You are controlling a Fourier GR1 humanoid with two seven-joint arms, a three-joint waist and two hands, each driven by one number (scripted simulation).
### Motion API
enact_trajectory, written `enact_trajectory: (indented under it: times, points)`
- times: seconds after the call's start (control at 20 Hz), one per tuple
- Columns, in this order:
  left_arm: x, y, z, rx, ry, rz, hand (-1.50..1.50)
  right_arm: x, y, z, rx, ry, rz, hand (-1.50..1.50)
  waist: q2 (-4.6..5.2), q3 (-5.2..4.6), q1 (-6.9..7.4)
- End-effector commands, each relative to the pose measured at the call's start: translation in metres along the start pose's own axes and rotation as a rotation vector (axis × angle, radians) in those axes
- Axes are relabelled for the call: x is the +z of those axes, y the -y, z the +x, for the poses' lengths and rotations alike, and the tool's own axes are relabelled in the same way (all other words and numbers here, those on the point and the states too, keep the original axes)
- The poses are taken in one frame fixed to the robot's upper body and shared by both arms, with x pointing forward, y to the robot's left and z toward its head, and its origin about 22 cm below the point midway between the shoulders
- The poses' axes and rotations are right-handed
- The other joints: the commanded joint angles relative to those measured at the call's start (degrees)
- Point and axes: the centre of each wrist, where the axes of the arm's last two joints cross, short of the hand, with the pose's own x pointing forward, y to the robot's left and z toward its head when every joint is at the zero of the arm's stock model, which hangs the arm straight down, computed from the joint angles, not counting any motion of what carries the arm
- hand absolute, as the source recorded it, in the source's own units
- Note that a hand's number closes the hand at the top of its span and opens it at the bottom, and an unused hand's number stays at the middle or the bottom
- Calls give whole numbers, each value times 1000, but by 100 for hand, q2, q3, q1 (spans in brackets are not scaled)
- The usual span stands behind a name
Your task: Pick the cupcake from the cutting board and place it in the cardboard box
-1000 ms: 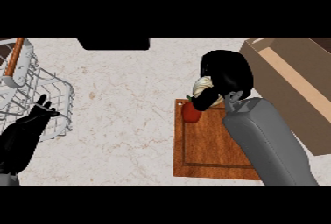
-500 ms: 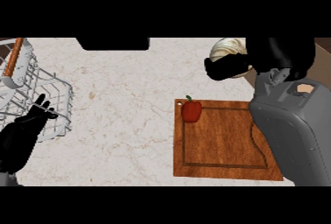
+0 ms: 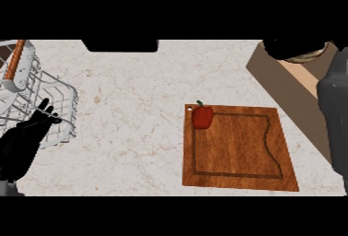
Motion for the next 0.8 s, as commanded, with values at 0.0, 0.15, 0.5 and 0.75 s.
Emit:
enact_trajectory:
  times: [0.0, 0.15, 0.5, 0.75]
  points:
    - [-13, 15, 25, -9, 76, -28, 0, -25, 10, -27, 44, -11, 20, 150, 10, 17, -23]
    - [-19, 6, 9, -2, 64, -26, 0, -36, -9, -56, 3, -1, -7, 150, 19, 16, -15]
    - [2, -6, 11, -15, 66, -24, 0, -68, -38, -102, 5, -4, 7, 150, 18, 18, 40]
    - [-15, 28, 12, 7, 58, -39, 0, -61, -97, -116, -28, -9, 83, 150, 29, 20, 18]
